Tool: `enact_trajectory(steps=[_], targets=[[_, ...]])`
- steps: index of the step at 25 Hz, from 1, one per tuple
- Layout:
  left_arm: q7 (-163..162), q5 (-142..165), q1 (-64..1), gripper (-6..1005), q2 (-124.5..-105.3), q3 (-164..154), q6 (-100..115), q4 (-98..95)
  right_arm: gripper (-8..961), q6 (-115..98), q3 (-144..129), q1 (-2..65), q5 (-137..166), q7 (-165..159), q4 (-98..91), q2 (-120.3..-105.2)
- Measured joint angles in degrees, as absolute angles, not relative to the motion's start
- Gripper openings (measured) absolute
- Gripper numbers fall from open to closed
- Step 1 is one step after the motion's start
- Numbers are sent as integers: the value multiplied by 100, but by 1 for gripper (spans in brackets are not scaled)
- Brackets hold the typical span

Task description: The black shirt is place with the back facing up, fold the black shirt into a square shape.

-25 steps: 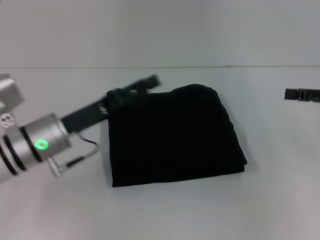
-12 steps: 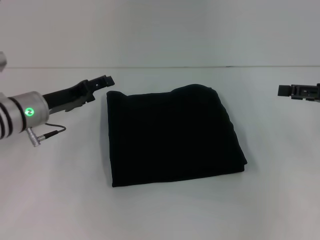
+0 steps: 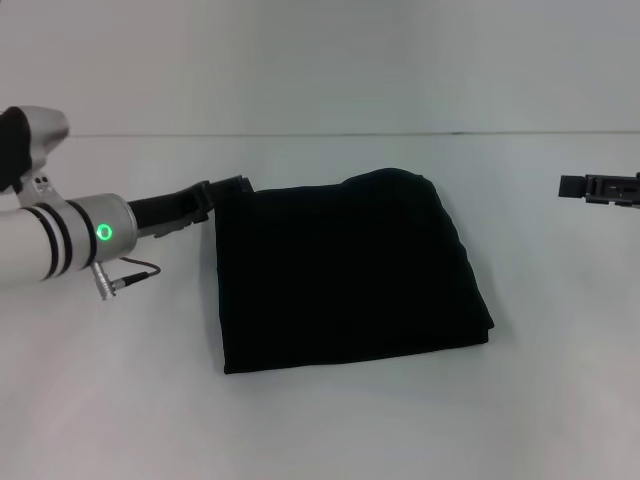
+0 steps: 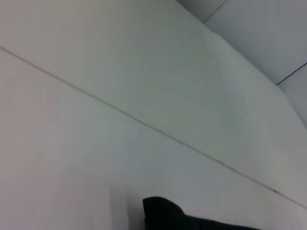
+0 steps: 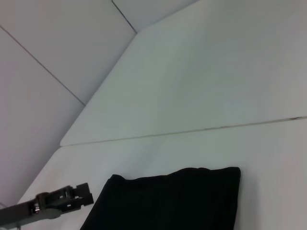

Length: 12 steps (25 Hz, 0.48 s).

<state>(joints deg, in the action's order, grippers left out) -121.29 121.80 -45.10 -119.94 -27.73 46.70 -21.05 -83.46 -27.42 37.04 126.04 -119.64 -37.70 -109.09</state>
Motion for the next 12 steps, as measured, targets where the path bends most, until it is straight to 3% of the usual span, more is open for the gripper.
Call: enact_trajectory(steps=[12], targets=[[-12261,12183,-4601,845,-12024,-3223,4672,-2086,791,-8279,-2752,3695,12612,-11908,-3770,-10916]])
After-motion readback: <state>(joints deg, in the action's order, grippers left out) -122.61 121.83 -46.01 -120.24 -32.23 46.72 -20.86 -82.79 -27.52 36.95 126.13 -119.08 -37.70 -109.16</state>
